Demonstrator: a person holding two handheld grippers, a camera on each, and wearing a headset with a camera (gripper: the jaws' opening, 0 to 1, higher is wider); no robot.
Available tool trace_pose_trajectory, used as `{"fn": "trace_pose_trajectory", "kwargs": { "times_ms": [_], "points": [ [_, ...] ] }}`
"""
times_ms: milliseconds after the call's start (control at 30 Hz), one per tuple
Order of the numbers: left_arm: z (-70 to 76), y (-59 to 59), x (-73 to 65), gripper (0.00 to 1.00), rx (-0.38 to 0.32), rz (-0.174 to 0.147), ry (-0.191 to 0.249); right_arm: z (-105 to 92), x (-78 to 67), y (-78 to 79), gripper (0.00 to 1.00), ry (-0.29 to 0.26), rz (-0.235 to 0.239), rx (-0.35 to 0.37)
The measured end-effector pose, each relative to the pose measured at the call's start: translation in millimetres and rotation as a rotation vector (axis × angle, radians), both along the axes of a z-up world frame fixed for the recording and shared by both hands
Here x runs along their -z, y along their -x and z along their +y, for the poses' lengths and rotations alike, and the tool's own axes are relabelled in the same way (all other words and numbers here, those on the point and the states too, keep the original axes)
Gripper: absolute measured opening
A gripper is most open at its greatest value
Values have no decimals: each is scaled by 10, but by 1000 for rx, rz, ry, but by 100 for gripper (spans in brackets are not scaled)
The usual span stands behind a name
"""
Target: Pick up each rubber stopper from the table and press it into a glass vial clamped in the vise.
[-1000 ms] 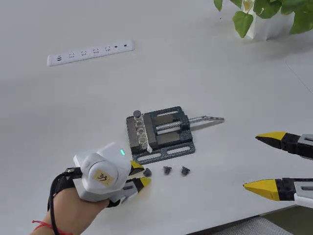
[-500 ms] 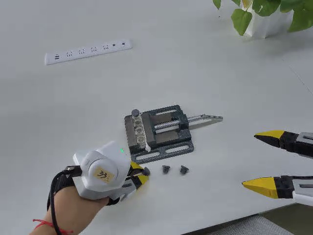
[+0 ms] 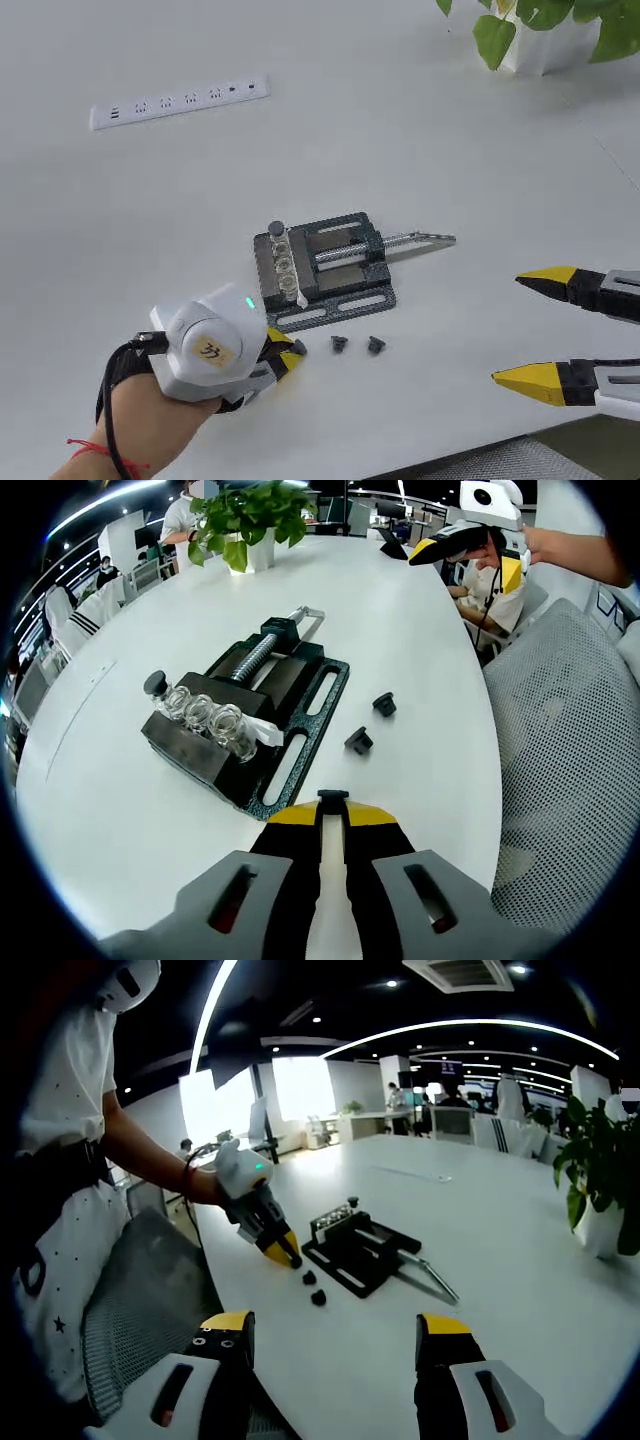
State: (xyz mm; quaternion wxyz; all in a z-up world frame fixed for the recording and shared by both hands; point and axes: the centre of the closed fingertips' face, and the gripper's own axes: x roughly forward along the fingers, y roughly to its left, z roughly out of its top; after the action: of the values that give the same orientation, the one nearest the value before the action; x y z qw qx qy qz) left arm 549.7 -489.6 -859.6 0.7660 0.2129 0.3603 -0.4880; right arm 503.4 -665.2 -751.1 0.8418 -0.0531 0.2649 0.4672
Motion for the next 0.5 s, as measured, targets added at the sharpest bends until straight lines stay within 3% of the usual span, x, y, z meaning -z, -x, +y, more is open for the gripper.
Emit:
{"fn": "trace_pose_trajectory", "kwargs": {
  "times_ms": [233,400,500],
  "points": [
    [-17,24,-90,4,13,-10,25,105,-27,-9,62,0,3,-33],
    [-87,28,-383,4,26,-53,79,209,-77,-3,60,14,18,-104],
    [-151,28,-613,4,39,-93,119,359,-171,-46,59,19,-3,-163]
  ]
}}
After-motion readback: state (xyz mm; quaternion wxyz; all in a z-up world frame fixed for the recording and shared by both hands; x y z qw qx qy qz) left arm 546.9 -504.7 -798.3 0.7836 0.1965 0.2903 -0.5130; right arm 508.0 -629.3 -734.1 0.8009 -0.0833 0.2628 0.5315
